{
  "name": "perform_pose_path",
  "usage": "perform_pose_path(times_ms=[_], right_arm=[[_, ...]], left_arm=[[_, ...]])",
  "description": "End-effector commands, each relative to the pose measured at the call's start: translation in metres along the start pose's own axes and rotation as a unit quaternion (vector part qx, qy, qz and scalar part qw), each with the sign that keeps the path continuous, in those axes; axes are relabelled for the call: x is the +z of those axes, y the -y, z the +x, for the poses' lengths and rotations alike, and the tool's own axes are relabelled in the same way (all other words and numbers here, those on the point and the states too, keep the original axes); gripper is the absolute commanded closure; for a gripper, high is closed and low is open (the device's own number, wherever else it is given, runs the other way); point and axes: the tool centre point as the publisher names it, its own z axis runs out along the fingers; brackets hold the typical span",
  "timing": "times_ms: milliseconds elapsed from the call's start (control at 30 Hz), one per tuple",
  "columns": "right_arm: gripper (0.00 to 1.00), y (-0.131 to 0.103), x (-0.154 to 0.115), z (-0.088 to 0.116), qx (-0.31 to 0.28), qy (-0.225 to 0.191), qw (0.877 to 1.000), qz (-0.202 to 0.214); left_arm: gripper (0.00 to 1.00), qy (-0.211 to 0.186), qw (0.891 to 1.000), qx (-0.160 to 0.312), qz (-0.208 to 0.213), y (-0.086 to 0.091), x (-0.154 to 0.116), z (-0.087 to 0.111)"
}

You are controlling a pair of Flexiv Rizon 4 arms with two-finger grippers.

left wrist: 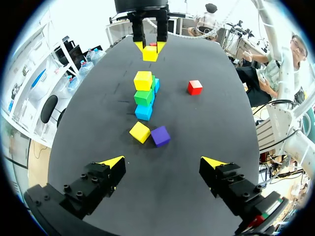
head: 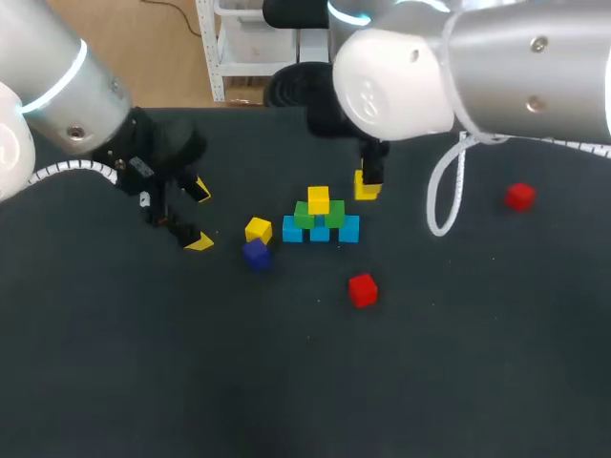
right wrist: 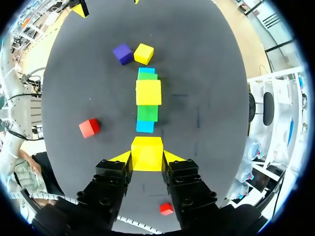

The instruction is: Place the blue cubes, place green cubes on the blue cubes, place the yellow cubes on the green cubes, then place the red cubes on the yellow cubes, and place purple cube on the red cubes.

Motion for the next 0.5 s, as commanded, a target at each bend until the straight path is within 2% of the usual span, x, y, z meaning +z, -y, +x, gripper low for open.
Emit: perform_pose_path(times_ms=[33,500], right_arm=[[1.00,-0.001,0.002,-0.005,0.003,-0.003,1.000,-0.003],[1.00,-0.003,0.009,-0.016,-0.003,-0.011,1.000,-0.014]], left_arm=[[0.00,0.001,1.000,0.001,0.000,0.000,0.000,0.001],[0.00,0.001,1.000,0.001,0.000,0.000,0.000,0.001]])
